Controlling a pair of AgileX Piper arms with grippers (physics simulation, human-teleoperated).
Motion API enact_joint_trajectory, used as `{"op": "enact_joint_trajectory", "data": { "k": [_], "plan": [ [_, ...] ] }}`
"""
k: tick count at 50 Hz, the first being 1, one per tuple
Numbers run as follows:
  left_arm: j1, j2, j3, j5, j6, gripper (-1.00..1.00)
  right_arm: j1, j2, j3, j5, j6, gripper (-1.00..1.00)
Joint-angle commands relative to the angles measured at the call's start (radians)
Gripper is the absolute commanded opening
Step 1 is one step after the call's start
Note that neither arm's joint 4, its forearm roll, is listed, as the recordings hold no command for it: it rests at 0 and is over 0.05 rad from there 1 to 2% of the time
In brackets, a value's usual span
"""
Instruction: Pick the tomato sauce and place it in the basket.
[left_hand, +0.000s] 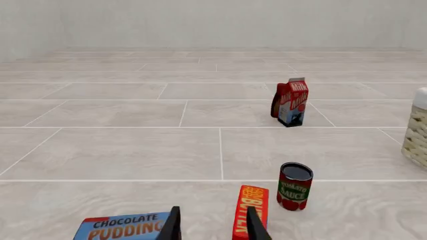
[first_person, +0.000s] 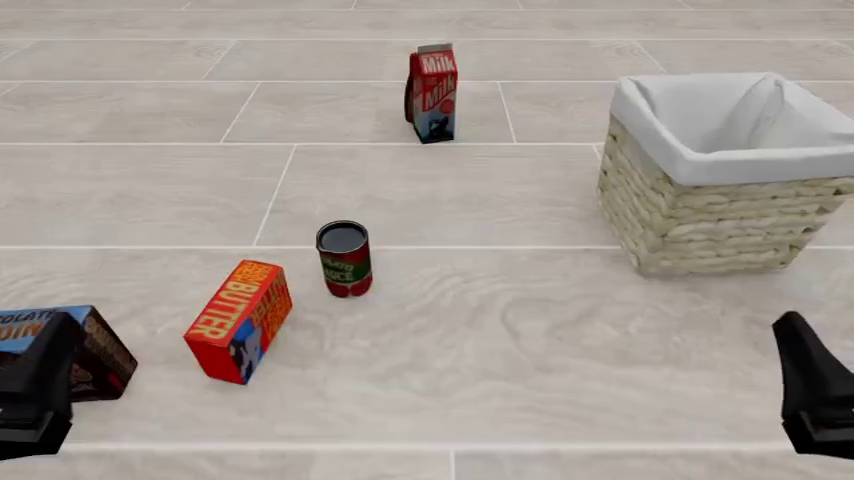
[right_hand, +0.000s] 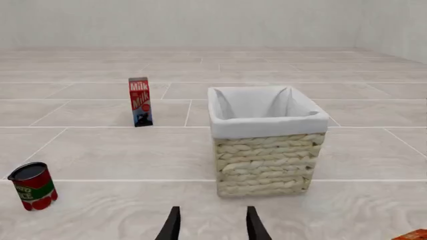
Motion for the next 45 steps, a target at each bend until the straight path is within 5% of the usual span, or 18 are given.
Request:
{"op": "enact_joint_trajectory", "data": {
  "k": [1, 11, 18, 34, 45],
  "plan": [
    [0.0, 0.0, 0.0, 0.0, 0.0, 1.0, -0.001, 0.015, -0.004, -0.002, -0.011, 1.0],
    [0.0, 0.0, 0.0, 0.0, 0.0, 1.0, 0.023, 0.134, -0.048, -0.065, -0.072, 1.0],
    [0.0, 0.0, 0.0, 0.0, 0.0, 1.0, 0.05, 0.368, -0.141, -0.159, -0.13, 1.0],
    [0.0, 0.0, 0.0, 0.0, 0.0, 1.0, 0.131, 0.634, -0.252, -0.254, -0.164, 1.0],
    [0.0, 0.0, 0.0, 0.0, 0.0, 1.0, 0.268, 0.88, -0.335, -0.373, -0.19, 1.0]
  ]
}}
